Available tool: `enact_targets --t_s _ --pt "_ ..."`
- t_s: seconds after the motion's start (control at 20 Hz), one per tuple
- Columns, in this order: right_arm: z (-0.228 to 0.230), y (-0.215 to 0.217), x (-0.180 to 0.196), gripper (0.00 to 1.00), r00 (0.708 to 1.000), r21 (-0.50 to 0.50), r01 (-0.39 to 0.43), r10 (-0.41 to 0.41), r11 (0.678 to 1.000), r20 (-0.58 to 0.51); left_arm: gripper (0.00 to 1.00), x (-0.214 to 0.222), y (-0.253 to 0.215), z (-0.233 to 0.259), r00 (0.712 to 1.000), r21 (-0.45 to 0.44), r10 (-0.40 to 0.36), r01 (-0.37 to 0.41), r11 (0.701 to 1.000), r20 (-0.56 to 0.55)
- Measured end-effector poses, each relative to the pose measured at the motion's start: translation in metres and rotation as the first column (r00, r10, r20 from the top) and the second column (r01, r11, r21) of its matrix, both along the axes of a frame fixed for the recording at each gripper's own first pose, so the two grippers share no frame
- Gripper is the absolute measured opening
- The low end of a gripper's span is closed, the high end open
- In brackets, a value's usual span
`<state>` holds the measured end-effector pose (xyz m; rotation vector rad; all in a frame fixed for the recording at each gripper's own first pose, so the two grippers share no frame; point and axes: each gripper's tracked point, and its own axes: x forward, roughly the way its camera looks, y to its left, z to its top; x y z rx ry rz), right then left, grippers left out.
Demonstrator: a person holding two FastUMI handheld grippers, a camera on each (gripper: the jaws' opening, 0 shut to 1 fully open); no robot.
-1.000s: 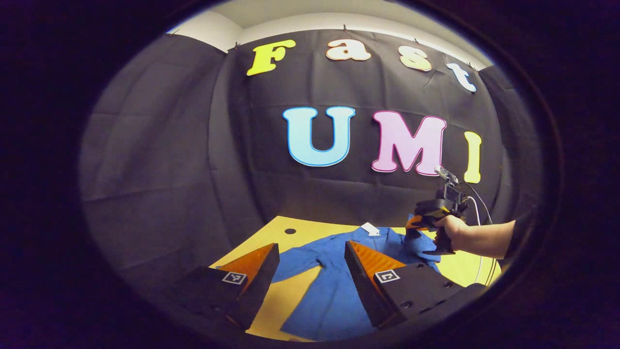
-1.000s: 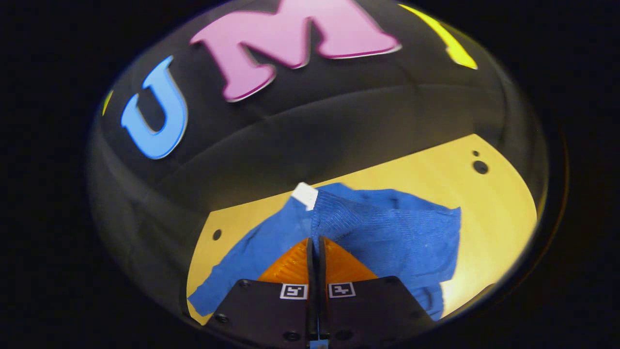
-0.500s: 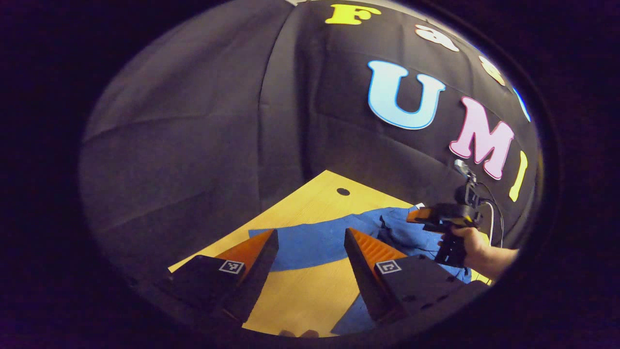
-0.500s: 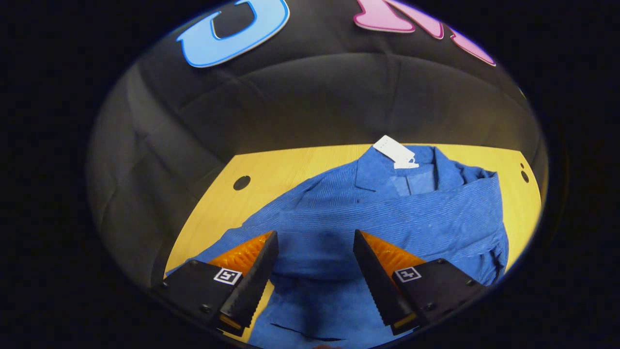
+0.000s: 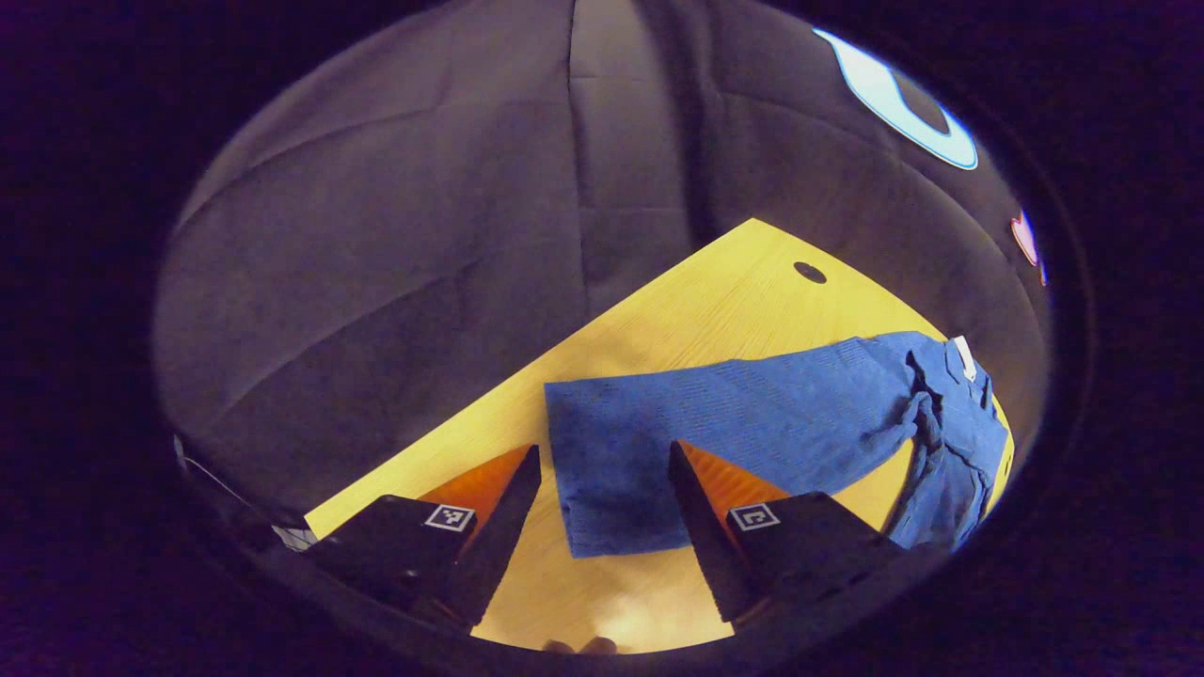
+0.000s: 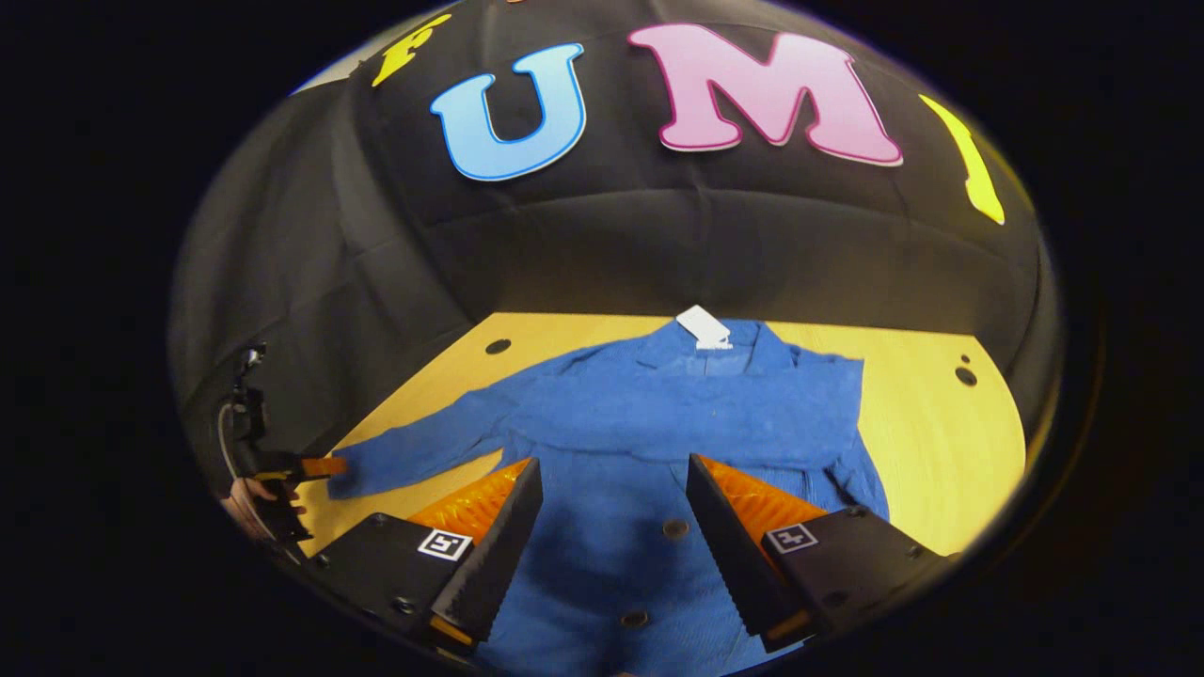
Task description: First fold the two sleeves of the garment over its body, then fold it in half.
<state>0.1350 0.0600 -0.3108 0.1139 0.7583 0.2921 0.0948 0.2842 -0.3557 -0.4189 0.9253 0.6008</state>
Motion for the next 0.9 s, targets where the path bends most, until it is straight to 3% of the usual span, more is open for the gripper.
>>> enact_targets --t_s 0.1,0.25,0.4,0.55,0.65,0.7,0.75,0.85,0.9 --pt "-0.002 -0.017 -0.013 0.98 0.999 -0.006 0.003 -0.004 1.0 -0.033 0.81 0.004 0.013 0.005 1.0 0.027 0.019 -0.019 0.999 -0.015" --pt "-0.008 -0.046 -0.022 0.98 0.998 -0.016 0.017 -0.018 1.0 -0.055 0.81 0.007 -0.006 -0.005 0.998 0.049 0.026 -0.023 0.999 -0.049" --pt "-0.008 -0.059 -0.03 0.98 0.995 0.032 0.043 -0.04 0.999 -0.094 0.76 0.019 -0.015 0.0 0.999 0.059 0.022 -0.021 0.998 -0.023" --pt "0.006 -0.084 -0.031 0.98 0.994 0.057 0.087 -0.083 0.995 -0.071 0.36 0.039 -0.04 -0.004 0.998 0.079 -0.051 0.055 0.995 -0.045" --pt "0.006 -0.096 -0.033 0.97 0.992 0.06 0.098 -0.093 0.993 -0.081 0.08 0.041 -0.041 0.0 0.998 0.058 -0.058 0.06 0.997 -0.029" --pt "0.007 -0.1 -0.032 0.98 0.991 0.066 0.108 -0.102 0.992 -0.083 0.08 0.041 -0.042 0.004 0.999 0.037 -0.032 0.032 0.999 -0.015" --pt "0.011 -0.109 -0.028 0.98 0.99 0.068 0.13 -0.125 0.989 -0.072 0.0 0.047 -0.051 0.012 0.998 0.001 -0.05 0.05 0.999 0.027" --pt "0.011 -0.125 -0.024 0.98 0.987 0.059 0.156 -0.152 0.986 -0.057 0.0 0.063 -0.057 0.036 0.995 0.011 -0.06 0.059 0.998 0.082" --pt "0.011 -0.133 -0.026 0.98 0.985 0.052 0.165 -0.161 0.985 -0.062 0.0 0.09 -0.082 0.071 0.979 -0.004 -0.095 0.098 0.995 0.178"
